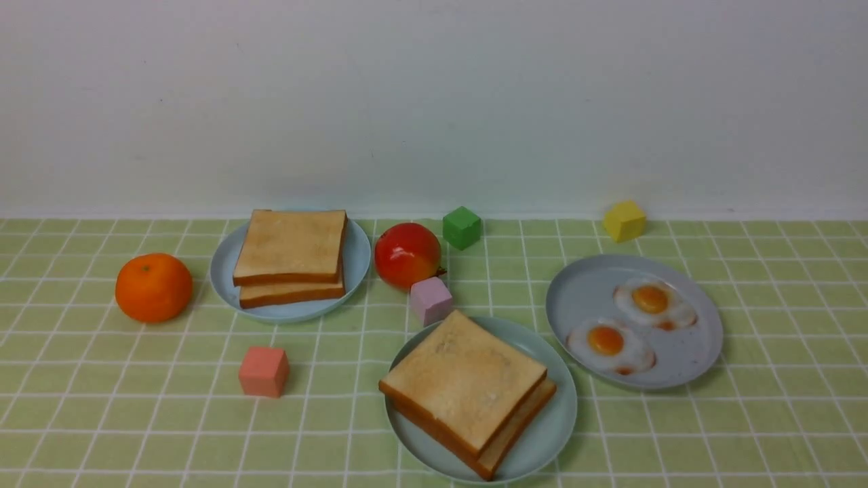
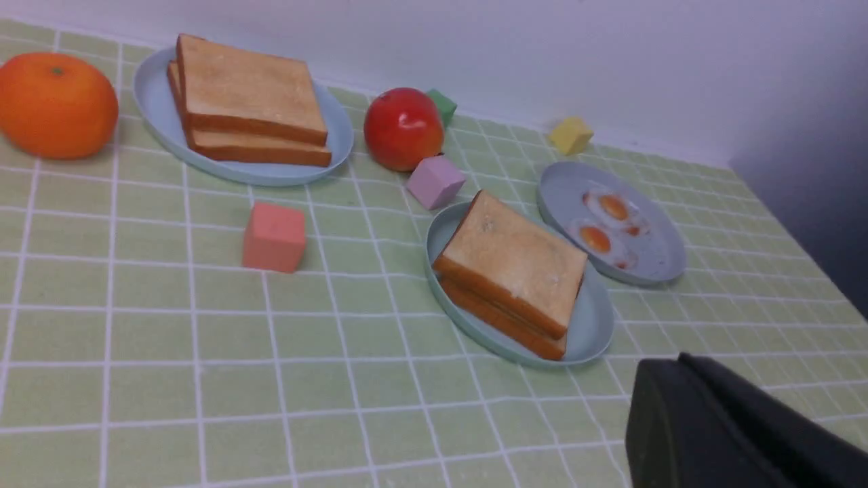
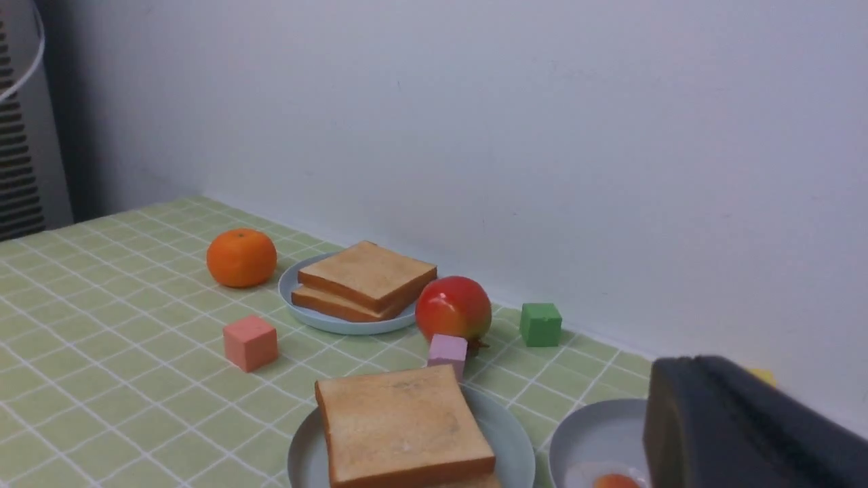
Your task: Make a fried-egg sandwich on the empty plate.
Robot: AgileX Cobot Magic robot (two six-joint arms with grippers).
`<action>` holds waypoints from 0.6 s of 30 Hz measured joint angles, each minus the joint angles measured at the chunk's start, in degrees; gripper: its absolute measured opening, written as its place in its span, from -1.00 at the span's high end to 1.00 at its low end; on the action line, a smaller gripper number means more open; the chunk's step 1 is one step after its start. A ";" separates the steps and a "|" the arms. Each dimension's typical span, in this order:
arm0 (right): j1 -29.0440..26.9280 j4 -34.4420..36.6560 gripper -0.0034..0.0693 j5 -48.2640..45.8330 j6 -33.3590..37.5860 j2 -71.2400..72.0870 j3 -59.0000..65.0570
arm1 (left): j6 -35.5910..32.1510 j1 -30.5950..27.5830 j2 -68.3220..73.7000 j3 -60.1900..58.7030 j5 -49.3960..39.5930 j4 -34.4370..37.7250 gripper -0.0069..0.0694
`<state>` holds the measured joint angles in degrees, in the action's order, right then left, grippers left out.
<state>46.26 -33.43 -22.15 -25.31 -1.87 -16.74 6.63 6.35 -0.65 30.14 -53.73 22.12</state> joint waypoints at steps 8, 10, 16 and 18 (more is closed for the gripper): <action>0.00 -1.35 0.88 0.11 0.00 0.07 0.10 | 0.00 0.00 8.81 0.00 -1.82 -0.66 0.85; 0.00 -1.49 0.88 0.11 0.00 0.07 0.10 | 0.00 0.00 10.03 0.00 -1.75 -0.79 0.85; 0.00 -1.60 0.87 0.11 0.00 0.07 0.10 | 0.00 0.00 11.38 0.00 -1.75 -0.90 0.85; 0.00 -1.65 0.87 0.11 0.00 0.07 0.10 | 0.00 0.00 11.38 0.00 -1.75 -0.90 0.85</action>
<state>46.26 -35.09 -22.05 -25.31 -1.81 -16.64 6.63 6.35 10.73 30.14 -55.48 21.22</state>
